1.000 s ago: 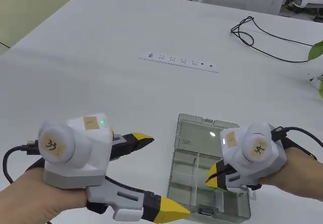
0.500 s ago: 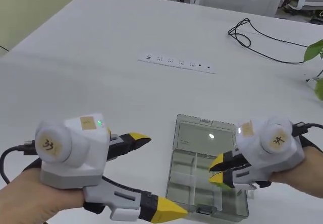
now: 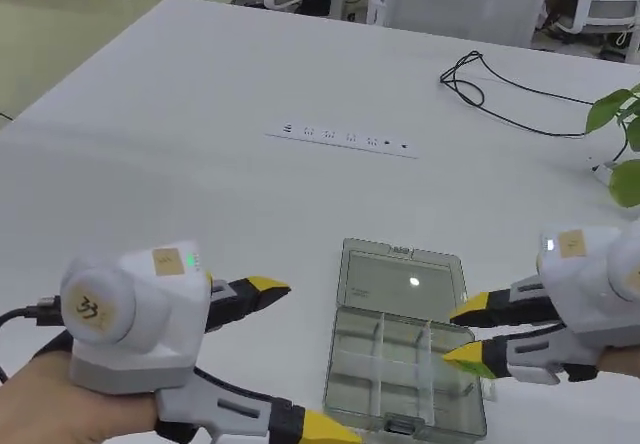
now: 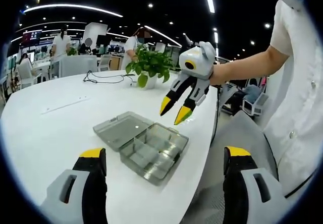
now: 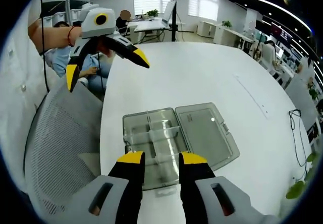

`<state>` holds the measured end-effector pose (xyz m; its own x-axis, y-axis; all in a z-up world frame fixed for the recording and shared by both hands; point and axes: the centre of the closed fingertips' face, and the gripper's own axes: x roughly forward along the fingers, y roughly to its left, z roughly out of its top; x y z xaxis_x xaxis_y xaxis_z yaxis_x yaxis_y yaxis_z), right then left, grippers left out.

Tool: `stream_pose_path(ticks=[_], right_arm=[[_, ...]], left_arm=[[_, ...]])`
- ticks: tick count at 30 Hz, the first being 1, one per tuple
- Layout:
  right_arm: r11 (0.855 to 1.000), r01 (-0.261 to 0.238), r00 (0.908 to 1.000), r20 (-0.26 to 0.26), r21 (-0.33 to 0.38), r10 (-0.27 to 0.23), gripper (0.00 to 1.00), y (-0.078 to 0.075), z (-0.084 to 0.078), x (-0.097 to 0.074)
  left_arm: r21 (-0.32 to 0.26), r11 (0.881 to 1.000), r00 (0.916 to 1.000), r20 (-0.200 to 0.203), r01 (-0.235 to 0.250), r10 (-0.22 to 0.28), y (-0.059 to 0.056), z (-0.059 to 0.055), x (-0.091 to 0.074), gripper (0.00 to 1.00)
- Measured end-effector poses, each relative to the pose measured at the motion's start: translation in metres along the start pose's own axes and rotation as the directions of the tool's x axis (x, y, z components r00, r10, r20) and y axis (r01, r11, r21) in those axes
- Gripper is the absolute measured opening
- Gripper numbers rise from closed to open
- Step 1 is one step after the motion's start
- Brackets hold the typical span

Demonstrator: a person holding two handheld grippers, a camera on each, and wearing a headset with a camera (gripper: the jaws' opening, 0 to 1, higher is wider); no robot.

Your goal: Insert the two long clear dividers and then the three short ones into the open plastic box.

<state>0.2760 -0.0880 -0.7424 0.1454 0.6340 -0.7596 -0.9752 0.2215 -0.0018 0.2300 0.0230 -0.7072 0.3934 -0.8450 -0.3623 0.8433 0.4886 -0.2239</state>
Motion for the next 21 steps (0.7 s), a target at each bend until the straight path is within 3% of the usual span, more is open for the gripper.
stream_pose_path(ticks=[9, 21], right_arm=[[1.0, 0.013, 0.9996, -0.024, 0.0, -0.013, 0.38, 0.004, -0.014, -0.026], [1.0, 0.013, 0.9922, -0.124, 0.003, -0.013, 0.44, 0.005, -0.062, -0.056]], left_arm=[[0.017, 1.0, 0.9998, -0.017, 0.01, -0.01, -0.004, -0.003, -0.002, 1.0], [0.014, 1.0, 0.9998, -0.018, 0.011, -0.011, -0.007, -0.005, -0.004, 1.0]])
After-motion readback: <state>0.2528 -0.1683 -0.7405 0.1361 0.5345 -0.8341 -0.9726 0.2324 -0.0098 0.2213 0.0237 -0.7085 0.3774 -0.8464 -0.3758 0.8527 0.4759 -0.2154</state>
